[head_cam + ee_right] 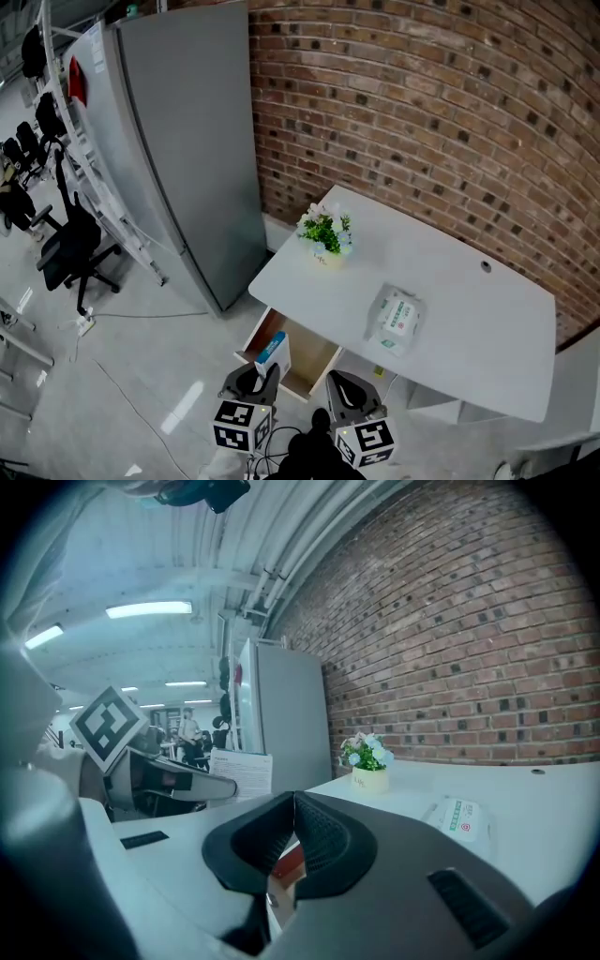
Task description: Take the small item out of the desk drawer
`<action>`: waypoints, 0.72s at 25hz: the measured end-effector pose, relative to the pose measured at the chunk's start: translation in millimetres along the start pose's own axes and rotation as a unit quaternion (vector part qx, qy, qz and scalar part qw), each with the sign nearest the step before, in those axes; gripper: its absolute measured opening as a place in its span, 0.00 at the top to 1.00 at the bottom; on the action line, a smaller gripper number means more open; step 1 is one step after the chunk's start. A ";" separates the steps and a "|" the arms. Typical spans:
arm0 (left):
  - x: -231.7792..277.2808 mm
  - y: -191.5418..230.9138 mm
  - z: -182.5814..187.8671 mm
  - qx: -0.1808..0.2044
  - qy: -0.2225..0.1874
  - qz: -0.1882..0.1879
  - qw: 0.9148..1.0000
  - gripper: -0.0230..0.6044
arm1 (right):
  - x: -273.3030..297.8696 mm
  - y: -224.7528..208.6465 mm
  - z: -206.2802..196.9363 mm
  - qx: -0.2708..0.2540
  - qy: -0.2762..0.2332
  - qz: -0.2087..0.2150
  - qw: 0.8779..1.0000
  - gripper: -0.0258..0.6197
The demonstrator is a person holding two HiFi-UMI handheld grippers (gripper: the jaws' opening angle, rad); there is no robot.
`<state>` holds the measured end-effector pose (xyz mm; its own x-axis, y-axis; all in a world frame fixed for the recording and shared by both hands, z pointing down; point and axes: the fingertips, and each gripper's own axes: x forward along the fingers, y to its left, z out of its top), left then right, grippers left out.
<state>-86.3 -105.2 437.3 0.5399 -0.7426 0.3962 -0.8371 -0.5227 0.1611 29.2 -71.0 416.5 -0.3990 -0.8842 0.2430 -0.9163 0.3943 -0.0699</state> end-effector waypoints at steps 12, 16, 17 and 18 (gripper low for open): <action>-21.2 3.2 16.9 -0.002 -0.039 0.007 0.999 0.83 | -8.1 1.6 7.6 -0.009 -0.011 -0.005 1.000 0.92; -26.2 3.6 17.3 -0.006 -0.047 0.008 0.999 0.83 | -10.9 3.2 8.7 -0.010 -0.012 -0.006 1.000 0.92; -27.6 3.6 17.5 -0.007 -0.048 0.008 0.999 0.83 | -11.2 3.5 9.8 -0.012 -0.012 -0.006 1.000 0.92; -28.9 3.5 17.5 -0.008 -0.049 0.008 0.999 0.83 | -11.4 3.6 10.8 -0.013 -0.012 -0.006 1.000 0.92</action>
<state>-103.3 -92.9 410.6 0.5314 -0.7890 0.3083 -0.8468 -0.5041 0.1696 30.0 -62.2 403.0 -0.3895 -0.8944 0.2197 -0.9197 0.3903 -0.0415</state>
